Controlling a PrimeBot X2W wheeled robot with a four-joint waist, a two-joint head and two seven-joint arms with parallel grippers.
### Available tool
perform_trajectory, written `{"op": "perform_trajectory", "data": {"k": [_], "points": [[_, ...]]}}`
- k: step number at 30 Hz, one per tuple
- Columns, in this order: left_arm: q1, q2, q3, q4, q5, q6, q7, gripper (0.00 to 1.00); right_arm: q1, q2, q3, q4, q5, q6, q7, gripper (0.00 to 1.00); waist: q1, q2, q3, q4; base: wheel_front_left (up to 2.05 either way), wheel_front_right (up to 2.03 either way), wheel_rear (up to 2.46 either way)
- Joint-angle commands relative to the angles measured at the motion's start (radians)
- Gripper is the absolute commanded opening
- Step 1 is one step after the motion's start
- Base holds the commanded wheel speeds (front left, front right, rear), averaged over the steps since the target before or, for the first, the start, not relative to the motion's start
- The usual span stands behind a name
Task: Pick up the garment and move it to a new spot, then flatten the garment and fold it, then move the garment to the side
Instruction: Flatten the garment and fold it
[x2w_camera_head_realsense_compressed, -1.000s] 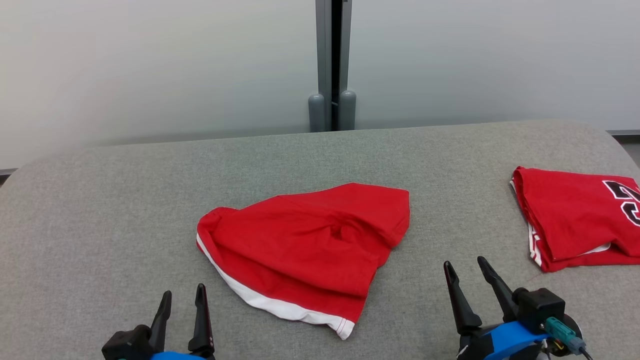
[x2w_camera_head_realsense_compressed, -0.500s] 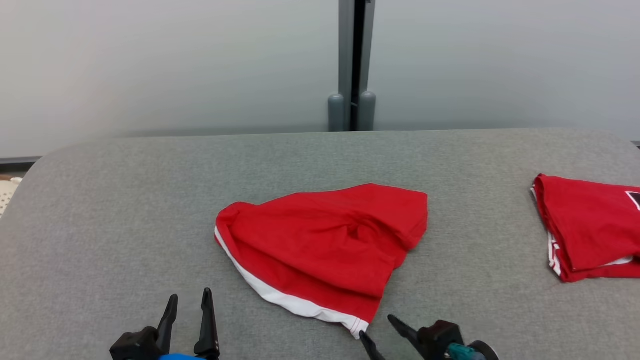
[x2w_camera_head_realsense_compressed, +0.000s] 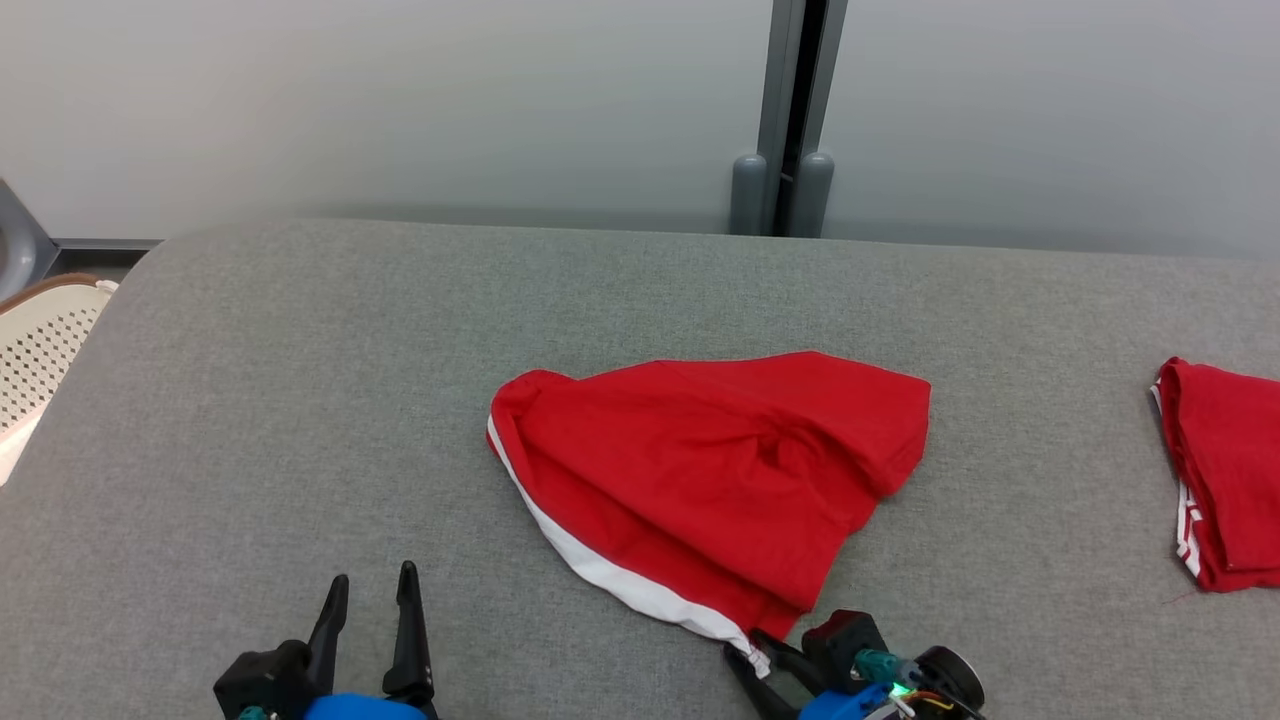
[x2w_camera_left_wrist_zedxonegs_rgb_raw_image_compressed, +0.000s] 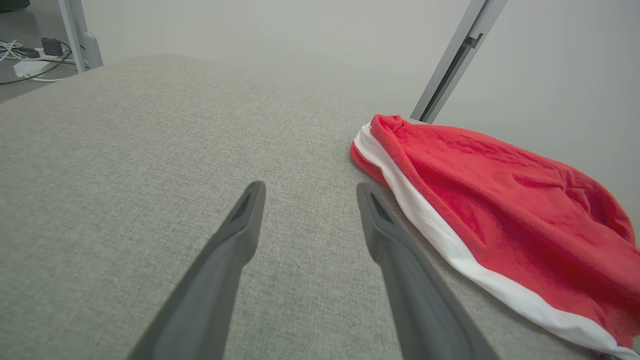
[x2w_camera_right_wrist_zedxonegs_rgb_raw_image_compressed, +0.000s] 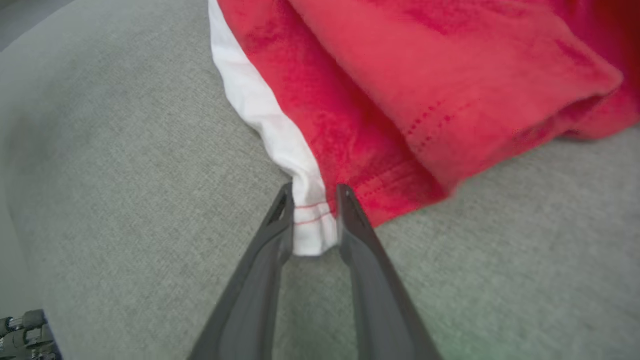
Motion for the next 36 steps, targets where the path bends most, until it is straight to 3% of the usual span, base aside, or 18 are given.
{"op": "perform_trajectory", "data": {"k": [1,2,5,7,8,17,23,30,31,32,34,36], "points": [[-0.020,-0.001,0.009,0.000,0.006,-0.002,-0.005,1.00,-0.026,-0.003,0.012,0.029,-0.041,0.000,0.010,0.57,-0.0001,-0.0001,0.005,-0.001,0.00,0.00,0.00],[-0.020,-0.002,0.011,0.000,0.007,-0.001,-0.005,1.00,-0.034,-0.003,0.016,0.043,-0.060,0.000,0.014,0.56,-0.0001,-0.0001,0.007,-0.003,0.00,0.00,0.00],[-0.024,-0.002,0.014,-0.001,0.010,-0.002,-0.005,1.00,-0.053,-0.004,0.012,0.061,-0.094,0.000,0.009,0.30,-0.0001,-0.0001,0.012,-0.009,0.00,0.00,0.00],[-0.026,-0.003,0.016,-0.001,0.011,-0.004,-0.005,1.00,-0.065,-0.004,-0.007,0.053,-0.099,0.000,-0.008,0.06,-0.0001,-0.0001,0.015,-0.016,0.00,0.00,0.00],[-0.027,-0.004,0.017,-0.002,0.012,-0.005,-0.005,1.00,-0.071,-0.004,-0.019,0.046,-0.100,0.000,-0.020,0.00,-0.0001,-0.0001,0.015,-0.020,0.00,0.00,0.00],[-0.028,-0.006,0.027,-0.013,0.020,-0.007,-0.005,1.00,-0.088,-0.004,-0.232,-0.008,-0.176,0.000,-0.090,0.00,-0.0001,-0.0001,0.007,-0.058,0.00,0.00,0.00],[-0.034,-0.010,0.016,-0.013,0.023,-0.017,-0.005,1.00,-0.033,-0.004,-0.473,-0.046,-0.340,0.000,-0.083,0.00,-0.0001,-0.0001,0.000,-0.079,0.00,0.00,0.00],[-0.049,-0.014,-0.014,0.001,0.027,-0.031,-0.005,1.00,0.007,-0.003,-0.595,-0.035,-0.383,0.000,-0.089,0.00,-0.0001,-0.0001,0.005,-0.089,0.00,0.00,0.00],[-0.052,-0.015,-0.021,0.003,0.028,-0.033,-0.005,1.00,0.009,-0.003,-0.609,-0.037,-0.369,0.000,-0.096,0.09,-0.0001,-0.0001,0.006,-0.089,0.00,0.00,0.00],[-0.056,-0.016,-0.027,0.005,0.030,-0.035,-0.005,1.00,0.012,-0.002,-0.615,-0.037,-0.362,0.000,-0.100,0.36,-0.0001,-0.0001,0.007,-0.089,0.00,0.00,0.00],[-0.060,-0.017,-0.034,0.006,0.031,-0.038,-0.005,1.00,0.017,-0.002,-0.617,-0.037,-0.337,0.000,-0.110,1.00,-0.0001,-0.0001,0.007,-0.089,0.00,0.00,0.00],[-0.065,-0.018,-0.043,0.007,0.033,-0.043,-0.005,1.00,0.023,-0.002,-0.615,-0.042,-0.317,0.000,-0.117,1.00,-0.0001,-0.0001,0.007,-0.089,0.00,0.00,0.00]]}}
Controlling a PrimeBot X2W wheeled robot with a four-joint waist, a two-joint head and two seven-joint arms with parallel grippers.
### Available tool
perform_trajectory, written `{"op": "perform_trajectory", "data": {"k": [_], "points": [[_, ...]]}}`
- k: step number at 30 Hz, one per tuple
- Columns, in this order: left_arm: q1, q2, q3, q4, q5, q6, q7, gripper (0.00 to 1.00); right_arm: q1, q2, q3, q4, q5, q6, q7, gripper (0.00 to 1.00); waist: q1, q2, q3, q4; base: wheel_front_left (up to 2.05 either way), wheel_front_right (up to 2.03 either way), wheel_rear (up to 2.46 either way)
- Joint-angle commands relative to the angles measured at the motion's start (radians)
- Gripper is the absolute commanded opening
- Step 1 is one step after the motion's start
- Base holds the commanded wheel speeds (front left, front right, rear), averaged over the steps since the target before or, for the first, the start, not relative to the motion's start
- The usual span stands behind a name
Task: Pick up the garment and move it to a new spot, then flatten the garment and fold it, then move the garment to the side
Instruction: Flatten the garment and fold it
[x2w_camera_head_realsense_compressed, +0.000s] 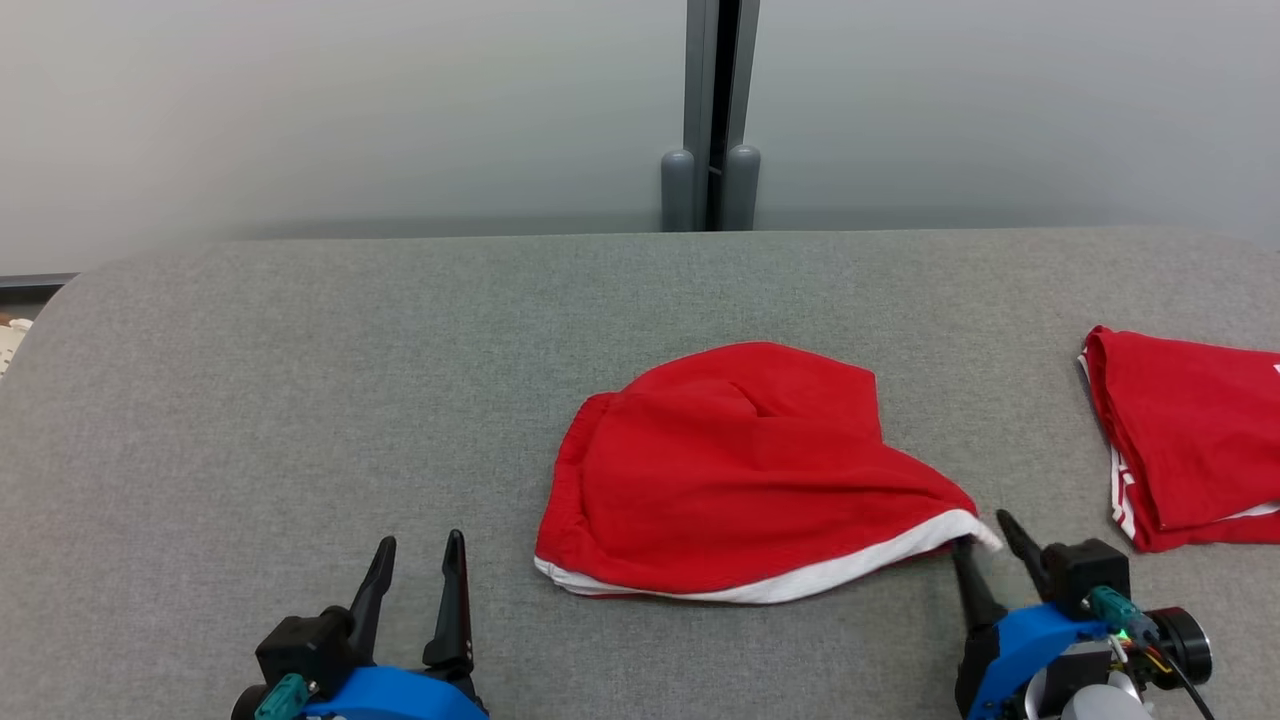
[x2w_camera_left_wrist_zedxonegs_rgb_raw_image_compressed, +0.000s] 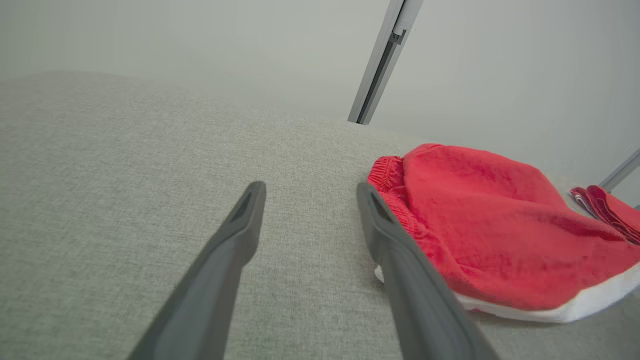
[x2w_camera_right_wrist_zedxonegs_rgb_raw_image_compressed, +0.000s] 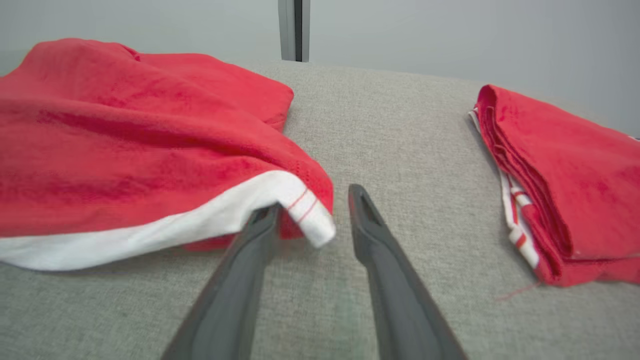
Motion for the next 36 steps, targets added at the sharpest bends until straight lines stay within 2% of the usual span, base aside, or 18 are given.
{"op": "perform_trajectory", "data": {"k": [1,16,36], "points": [[-0.015,0.000,-0.004,-0.001,0.006,-0.005,-0.005,1.00,0.017,-0.002,0.001,-0.008,0.013,0.000,-0.009,1.00,-0.0001,-0.0001,-0.002,0.000,0.00,0.00,0.00],[0.016,-0.005,-0.021,-0.049,0.003,-0.022,-0.005,1.00,0.104,-0.002,0.008,-0.219,0.080,0.000,-0.016,1.00,-0.0001,-0.0001,-0.062,-0.020,0.00,0.00,0.00],[0.055,-0.006,0.006,-0.051,-0.003,-0.004,-0.005,1.00,0.131,-0.002,0.056,-0.241,0.148,0.000,-0.017,1.00,-0.0001,-0.0001,-0.077,-0.024,0.00,0.00,0.00]]}}
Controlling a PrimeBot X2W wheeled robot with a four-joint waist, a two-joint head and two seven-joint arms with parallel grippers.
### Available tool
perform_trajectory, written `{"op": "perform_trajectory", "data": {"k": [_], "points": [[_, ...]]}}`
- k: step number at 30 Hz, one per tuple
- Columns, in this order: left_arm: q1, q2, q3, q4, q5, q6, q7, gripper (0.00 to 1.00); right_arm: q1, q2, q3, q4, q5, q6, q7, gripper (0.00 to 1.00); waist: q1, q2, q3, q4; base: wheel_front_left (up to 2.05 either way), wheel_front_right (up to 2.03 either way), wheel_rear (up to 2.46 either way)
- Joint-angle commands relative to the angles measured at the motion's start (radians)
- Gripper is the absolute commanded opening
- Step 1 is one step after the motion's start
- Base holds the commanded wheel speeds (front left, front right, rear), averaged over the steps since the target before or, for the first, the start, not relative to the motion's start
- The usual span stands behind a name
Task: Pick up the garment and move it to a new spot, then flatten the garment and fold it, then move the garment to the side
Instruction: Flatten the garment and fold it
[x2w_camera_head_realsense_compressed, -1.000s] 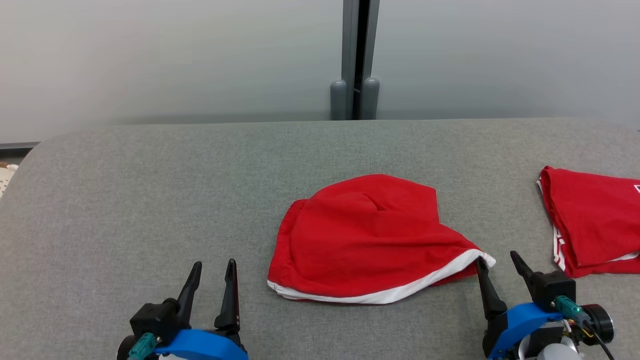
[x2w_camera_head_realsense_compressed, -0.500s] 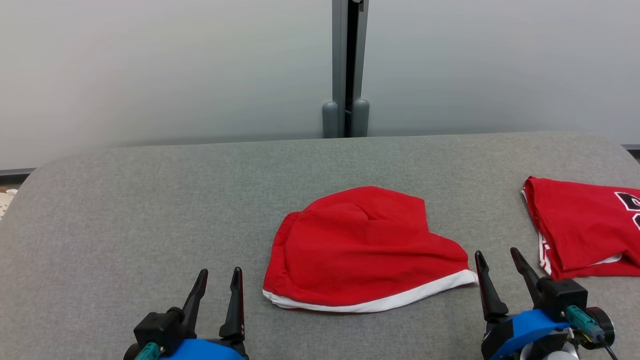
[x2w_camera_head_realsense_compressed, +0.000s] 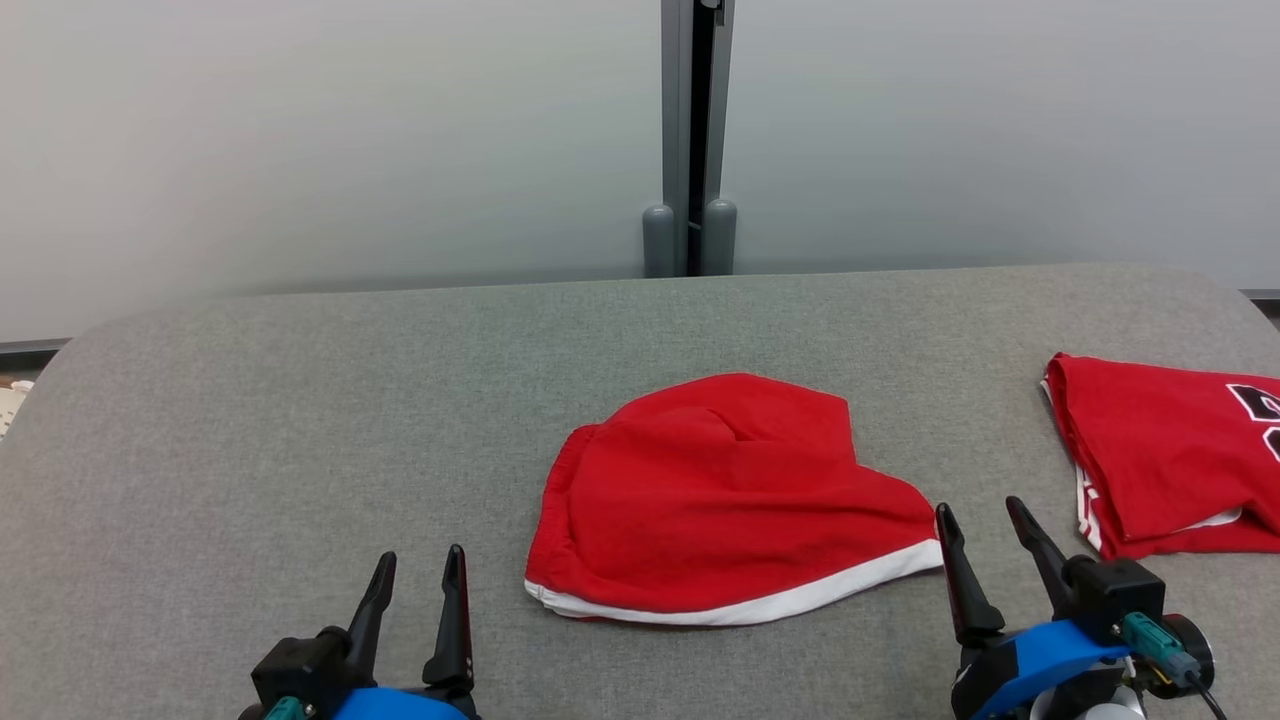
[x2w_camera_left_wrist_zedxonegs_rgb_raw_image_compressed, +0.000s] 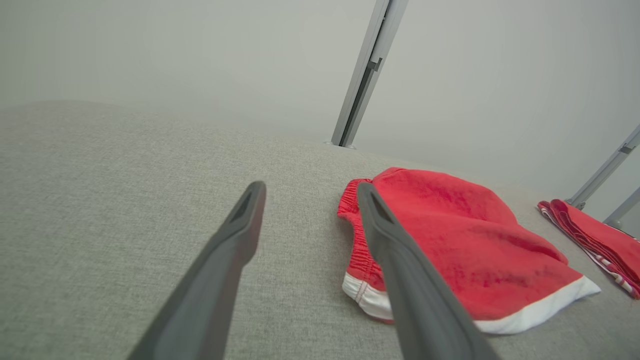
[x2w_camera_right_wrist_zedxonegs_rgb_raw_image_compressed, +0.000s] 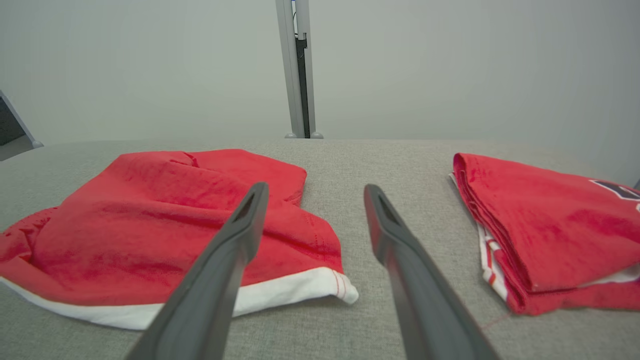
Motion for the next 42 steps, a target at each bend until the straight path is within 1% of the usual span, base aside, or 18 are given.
{"op": "perform_trajectory", "data": {"k": [1,6,8,10,15,19,21,26,34,35,36,37,39,40,42], "points": [[0.010,-0.001,0.006,-0.002,0.000,0.001,-0.005,1.00,0.013,-0.002,0.001,-0.007,0.004,0.000,-0.004,1.00,0.0000,0.0000,0.001,0.001,0.00,0.00,0.00],[0.014,-0.001,0.013,0.005,0.005,0.002,-0.005,1.00,0.012,-0.001,0.002,-0.011,0.007,0.000,-0.004,1.00,0.0000,0.0000,0.004,0.002,0.00,0.00,0.00],[0.014,-0.002,0.010,0.015,-0.010,-0.002,-0.005,1.00,0.010,-0.001,0.004,-0.013,0.008,0.000,-0.004,1.00,0.0000,0.0000,0.006,0.000,0.00,0.00,0.00],[0.003,0.006,-0.022,0.037,0.002,-0.009,0.021,1.00,0.009,-0.001,0.007,-0.012,0.008,0.000,-0.004,1.00,0.0000,0.0000,0.008,-0.003,0.00,0.00,0.00],[-0.041,0.051,-0.118,0.081,0.009,-0.027,0.107,1.00,0.004,-0.002,0.020,-0.004,0.008,0.000,-0.004,1.00,0.0000,0.0000,0.020,-0.013,0.00,0.00,0.00],[-0.088,0.101,-0.180,0.121,-0.001,-0.034,0.151,1.00,-0.008,-0.001,0.026,0.000,0.006,0.000,-0.004,1.00,0.0000,0.0000,0.042,-0.028,0.00,0.00,0.00],[-0.101,0.112,-0.195,0.133,-0.001,-0.034,0.155,1.00,-0.011,-0.001,0.029,0.002,0.004,0.000,-0.004,1.00,0.0000,0.0000,0.049,-0.033,0.00,0.00,0.00],[-0.162,0.153,-0.276,0.175,-0.048,-0.035,0.158,1.00,-0.026,-0.001,0.033,0.002,-0.002,0.000,-0.004,1.00,0.0000,0.0000,0.082,-0.055,0.00,0.00,0.00],[-0.221,0.199,-0.391,0.196,-0.135,-0.033,0.119,1.00,-0.034,-0.001,0.027,0.000,-0.006,0.000,-0.004,1.00,0.0000,0.0000,0.110,-0.074,0.00,0.00,0.00],[-0.228,0.206,-0.405,0.197,-0.144,-0.033,0.115,0.93,-0.035,-0.001,0.026,-0.001,-0.006,0.000,-0.004,1.00,0.0000,0.0000,0.113,-0.075,0.00,0.00,0.00],[-0.234,0.211,-0.420,0.198,-0.153,-0.033,0.112,0.82,-0.036,-0.001,0.027,-0.001,-0.006,0.000,-0.004,1.00,0.0000,0.0000,0.115,-0.076,0.00,0.00,0.00],[-0.239,0.217,-0.436,0.200,-0.163,-0.033,0.109,0.75,-0.037,-0.001,0.027,-0.001,-0.006,0.000,-0.004,1.00,0.0000,0.0000,0.116,-0.077,0.00,0.00,0.00],[-0.250,0.225,-0.458,0.206,-0.179,-0.033,0.104,0.64,-0.040,-0.002,0.026,-0.002,-0.005,0.000,-0.004,1.00,0.0000,0.0000,0.120,-0.078,0.00,0.00,0.00],[-0.256,0.227,-0.470,0.208,-0.188,-0.033,0.101,0.53,-0.041,-0.001,0.025,-0.002,-0.005,0.000,-0.004,1.00,0.0000,0.0000,0.121,-0.079,0.00,0.00,0.00],[-0.267,0.232,-0.486,0.214,-0.204,-0.033,0.093,0.44,-0.043,-0.002,0.024,-0.002,-0.007,0.000,-0.004,1.00,0.0000,0.0000,0.124,-0.080,0.00,0.00,0.00]]}}
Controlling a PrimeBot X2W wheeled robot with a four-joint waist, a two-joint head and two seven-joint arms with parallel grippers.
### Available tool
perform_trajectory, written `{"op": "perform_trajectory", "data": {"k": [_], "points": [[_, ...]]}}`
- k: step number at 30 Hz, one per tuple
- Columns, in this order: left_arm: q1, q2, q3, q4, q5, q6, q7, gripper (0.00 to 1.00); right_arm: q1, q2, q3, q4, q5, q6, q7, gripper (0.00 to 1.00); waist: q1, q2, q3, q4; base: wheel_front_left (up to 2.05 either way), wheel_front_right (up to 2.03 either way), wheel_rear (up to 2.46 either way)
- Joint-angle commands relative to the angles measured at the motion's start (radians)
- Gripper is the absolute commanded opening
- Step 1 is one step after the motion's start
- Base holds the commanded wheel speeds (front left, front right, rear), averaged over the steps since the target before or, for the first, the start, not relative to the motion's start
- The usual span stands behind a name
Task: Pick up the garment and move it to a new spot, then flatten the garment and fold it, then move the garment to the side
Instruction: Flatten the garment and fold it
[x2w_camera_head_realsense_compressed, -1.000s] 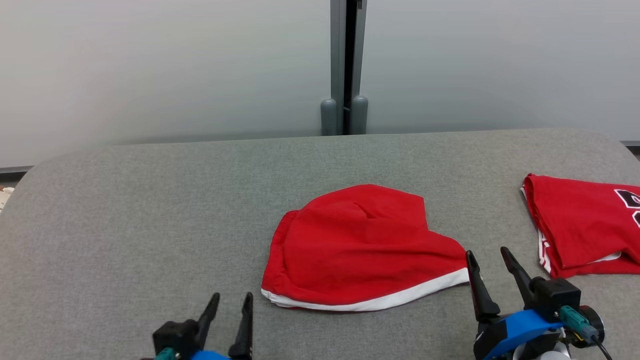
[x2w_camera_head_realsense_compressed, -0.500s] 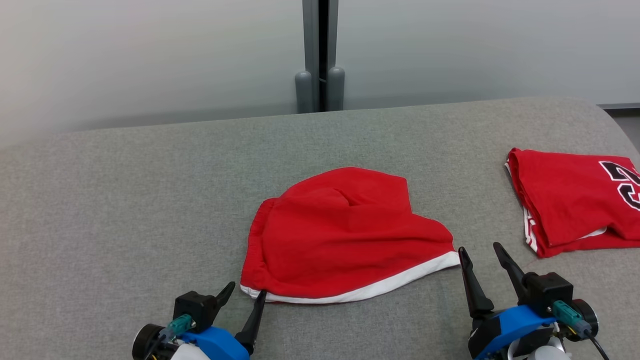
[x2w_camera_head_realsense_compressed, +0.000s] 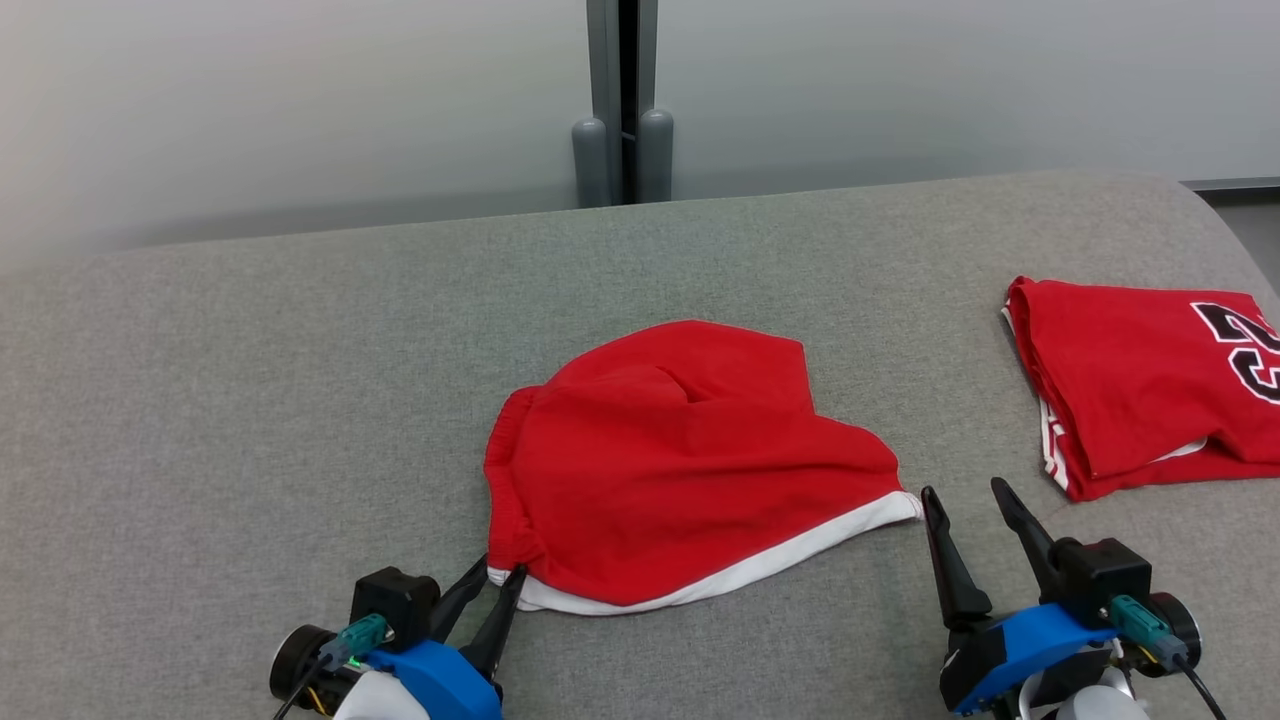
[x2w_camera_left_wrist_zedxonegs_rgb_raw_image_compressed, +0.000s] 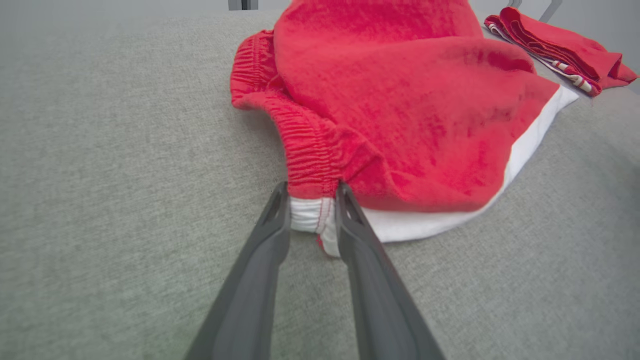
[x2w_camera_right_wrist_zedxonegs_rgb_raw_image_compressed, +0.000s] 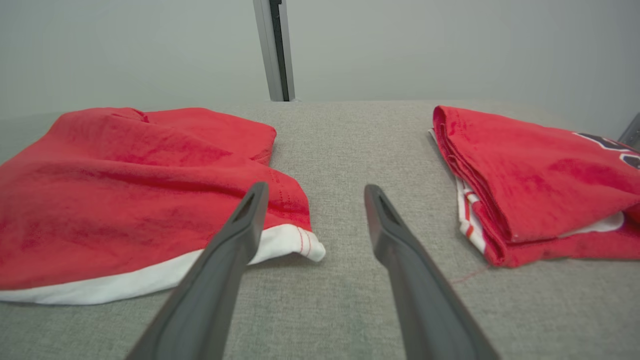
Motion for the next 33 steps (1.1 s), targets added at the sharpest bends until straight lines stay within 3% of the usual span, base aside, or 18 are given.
{"op": "perform_trajectory", "data": {"k": [1,3,5,15,26,27,29,33], "points": [[-0.023,0.007,-0.010,0.004,-0.009,-0.001,-0.009,0.41,-0.014,-0.002,-0.005,-0.002,-0.008,0.000,-0.004,1.00,0.0000,0.0000,0.002,0.000,0.00,0.00,0.00],[-0.031,0.016,-0.026,0.010,-0.024,-0.001,-0.010,0.28,-0.014,-0.002,-0.013,0.009,-0.016,0.000,-0.004,1.00,0.0000,0.0000,0.005,0.000,0.00,0.00,0.00],[-0.036,0.023,-0.046,0.017,-0.039,-0.001,-0.012,0.00,-0.017,-0.002,-0.025,0.026,-0.030,0.000,0.005,1.00,0.0000,0.0000,0.008,0.001,0.00,0.00,0.00],[-0.071,0.037,-0.043,0.044,-0.065,-0.001,-0.068,0.00,-0.075,-0.002,-0.065,0.120,-0.088,0.000,0.047,1.00,0.0000,0.0000,0.024,0.012,0.00,0.00,0.00],[-0.081,0.027,-0.052,0.052,-0.069,-0.001,-0.088,0.00,-0.134,-0.002,0.038,0.274,-0.090,0.000,0.107,1.00,0.0000,0.0000,0.033,0.033,0.00,0.00,0.00],[-0.081,0.027,-0.051,0.053,-0.070,-0.001,-0.087,0.00,-0.138,-0.002,0.044,0.282,-0.085,0.000,0.107,0.54,0.0000,0.0000,0.033,0.034,0.00,0.00,0.00],[-0.082,0.029,-0.049,0.052,-0.072,-0.001,-0.088,0.00,-0.142,-0.002,0.053,0.295,-0.080,0.000,0.106,0.33,0.0000,0.0000,0.033,0.034,0.00,0.00,0.00],[-0.083,0.033,-0.046,0.050,-0.075,-0.001,-0.093,0.00,-0.157,-0.002,0.068,0.328,-0.067,0.000,0.117,0.07,0.0000,0.0000,0.033,0.032,0.00,0.00,0.00]]}}
